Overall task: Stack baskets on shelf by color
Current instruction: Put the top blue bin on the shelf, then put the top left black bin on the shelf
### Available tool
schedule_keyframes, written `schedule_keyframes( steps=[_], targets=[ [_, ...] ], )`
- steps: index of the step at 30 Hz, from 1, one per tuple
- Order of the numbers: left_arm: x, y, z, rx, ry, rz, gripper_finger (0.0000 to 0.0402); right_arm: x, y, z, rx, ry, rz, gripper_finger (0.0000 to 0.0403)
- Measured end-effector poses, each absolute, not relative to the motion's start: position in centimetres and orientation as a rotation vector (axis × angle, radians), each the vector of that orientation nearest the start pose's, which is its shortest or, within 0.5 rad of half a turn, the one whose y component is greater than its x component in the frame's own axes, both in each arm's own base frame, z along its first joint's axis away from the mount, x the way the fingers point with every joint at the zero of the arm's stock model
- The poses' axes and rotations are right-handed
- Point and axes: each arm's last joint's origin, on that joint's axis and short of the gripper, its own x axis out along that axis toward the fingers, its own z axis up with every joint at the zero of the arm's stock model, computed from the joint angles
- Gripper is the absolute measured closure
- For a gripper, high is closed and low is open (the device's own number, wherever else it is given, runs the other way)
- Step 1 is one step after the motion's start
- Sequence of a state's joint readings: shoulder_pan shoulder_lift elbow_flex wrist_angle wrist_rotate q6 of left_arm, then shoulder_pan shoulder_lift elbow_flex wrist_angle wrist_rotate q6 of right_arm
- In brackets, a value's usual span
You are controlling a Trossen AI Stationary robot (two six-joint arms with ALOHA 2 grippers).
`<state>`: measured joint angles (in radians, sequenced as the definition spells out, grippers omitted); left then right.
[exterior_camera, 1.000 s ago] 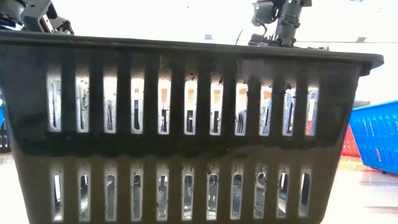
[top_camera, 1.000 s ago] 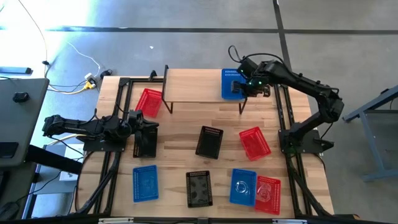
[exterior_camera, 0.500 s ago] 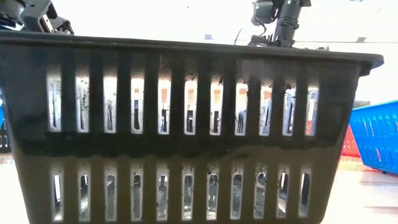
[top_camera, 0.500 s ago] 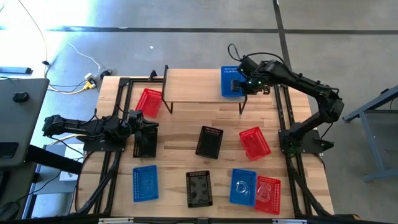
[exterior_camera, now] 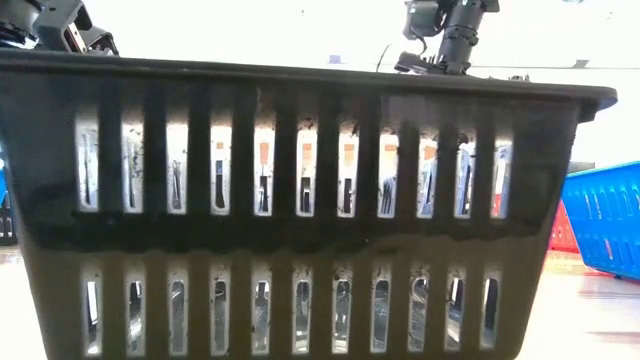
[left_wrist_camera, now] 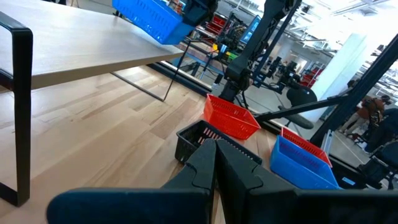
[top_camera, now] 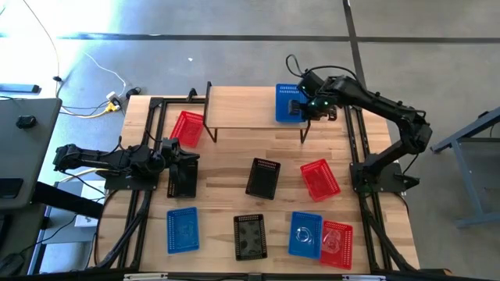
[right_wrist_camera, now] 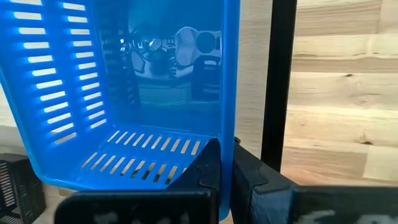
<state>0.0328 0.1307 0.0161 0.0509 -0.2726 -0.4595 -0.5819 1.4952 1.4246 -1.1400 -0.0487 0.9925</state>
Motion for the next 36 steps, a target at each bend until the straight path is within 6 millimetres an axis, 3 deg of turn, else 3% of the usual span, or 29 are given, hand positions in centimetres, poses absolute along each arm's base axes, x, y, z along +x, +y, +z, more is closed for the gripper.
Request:
schedule_keyframes(
  steps=[8, 17, 23, 36],
  targets=[
    [10.4, 1.1, 16.3, -0.448, -0.008, 0.315, 0.0398, 23.7, -15.4, 31.9, 1.211, 0.87, -1.015, 0.0397],
    [10.4, 1.1, 16.3, -0.448, -0.008, 0.315, 0.0398, 23.7, -15.5, 31.9, 1.21, 0.851, -1.044, 0.0336],
    [10.4, 1.1, 16.6, -0.447, -0.031, 0.309, 0.0398, 23.6, -15.6, 32.0, 1.187, 0.858, -1.036, 0.0321],
    [10.4, 1.1, 17.1, -0.403, -0.074, 0.275, 0.0379, 22.6, -15.5, 37.0, 1.059, 0.811, -1.053, 0.032]
  ],
)
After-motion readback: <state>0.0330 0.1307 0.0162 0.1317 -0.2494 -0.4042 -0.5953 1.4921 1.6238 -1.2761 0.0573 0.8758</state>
